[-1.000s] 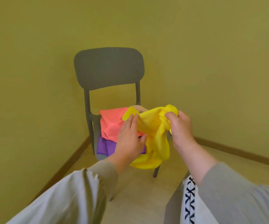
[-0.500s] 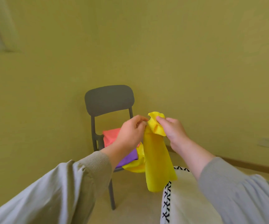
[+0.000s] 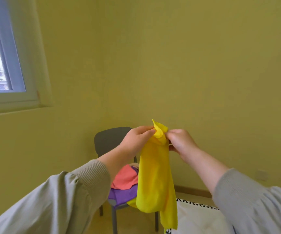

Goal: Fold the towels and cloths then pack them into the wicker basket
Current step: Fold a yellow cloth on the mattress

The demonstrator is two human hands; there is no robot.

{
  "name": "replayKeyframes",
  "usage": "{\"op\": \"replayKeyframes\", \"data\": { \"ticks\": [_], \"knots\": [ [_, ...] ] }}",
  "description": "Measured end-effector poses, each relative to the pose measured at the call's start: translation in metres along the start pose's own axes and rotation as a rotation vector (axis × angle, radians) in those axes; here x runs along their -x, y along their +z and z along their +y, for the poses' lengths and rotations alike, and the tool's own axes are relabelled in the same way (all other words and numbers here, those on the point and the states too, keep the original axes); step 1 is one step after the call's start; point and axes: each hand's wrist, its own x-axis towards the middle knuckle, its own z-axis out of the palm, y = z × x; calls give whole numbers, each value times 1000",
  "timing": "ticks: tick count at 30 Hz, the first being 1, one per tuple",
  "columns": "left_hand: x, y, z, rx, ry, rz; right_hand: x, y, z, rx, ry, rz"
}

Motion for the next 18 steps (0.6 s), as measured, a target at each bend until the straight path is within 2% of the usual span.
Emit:
{"op": "replayKeyframes", "data": {
  "ticks": [4, 9, 11, 15, 18],
  "knots": [
    [19, -11, 24, -12, 110, -22, 21, -4, -31, 0, -38, 105],
    [32, -21, 36, -25, 209, 137, 37, -2, -55, -38, -97, 168],
    [34, -26, 36, -14, 216, 180, 39, -3, -60, -74, -64, 128],
    [40, -37, 35, -55, 216, 207, 47, -3, -72, -77, -12, -102],
    [46, -45, 34, -149, 211, 210, 45, 1, -80, -45, -83, -46]
  ]
}}
